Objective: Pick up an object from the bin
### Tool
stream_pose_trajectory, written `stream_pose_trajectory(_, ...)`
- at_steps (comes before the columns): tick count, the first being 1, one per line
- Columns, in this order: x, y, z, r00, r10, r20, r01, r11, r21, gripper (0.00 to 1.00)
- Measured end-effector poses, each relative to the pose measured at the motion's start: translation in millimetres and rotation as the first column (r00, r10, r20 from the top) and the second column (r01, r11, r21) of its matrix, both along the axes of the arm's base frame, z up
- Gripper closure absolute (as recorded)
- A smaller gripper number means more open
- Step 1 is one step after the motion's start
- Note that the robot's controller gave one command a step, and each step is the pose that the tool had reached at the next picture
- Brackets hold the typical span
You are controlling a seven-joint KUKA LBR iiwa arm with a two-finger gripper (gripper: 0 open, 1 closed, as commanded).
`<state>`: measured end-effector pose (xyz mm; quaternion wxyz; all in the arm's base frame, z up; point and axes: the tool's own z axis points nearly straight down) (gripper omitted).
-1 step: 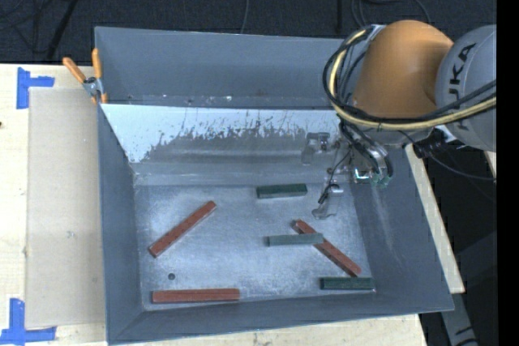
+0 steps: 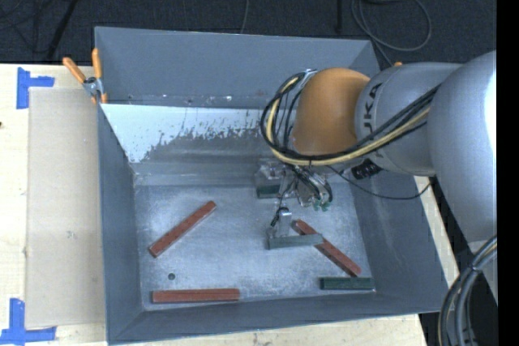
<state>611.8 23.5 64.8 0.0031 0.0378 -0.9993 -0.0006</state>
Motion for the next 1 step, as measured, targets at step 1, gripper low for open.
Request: stream_pose_trajectory(1, 5.6, -54.6, 5.1, 1.000, 0.008, 0.008, -0.008, 1.000, -0.003, 0.00)
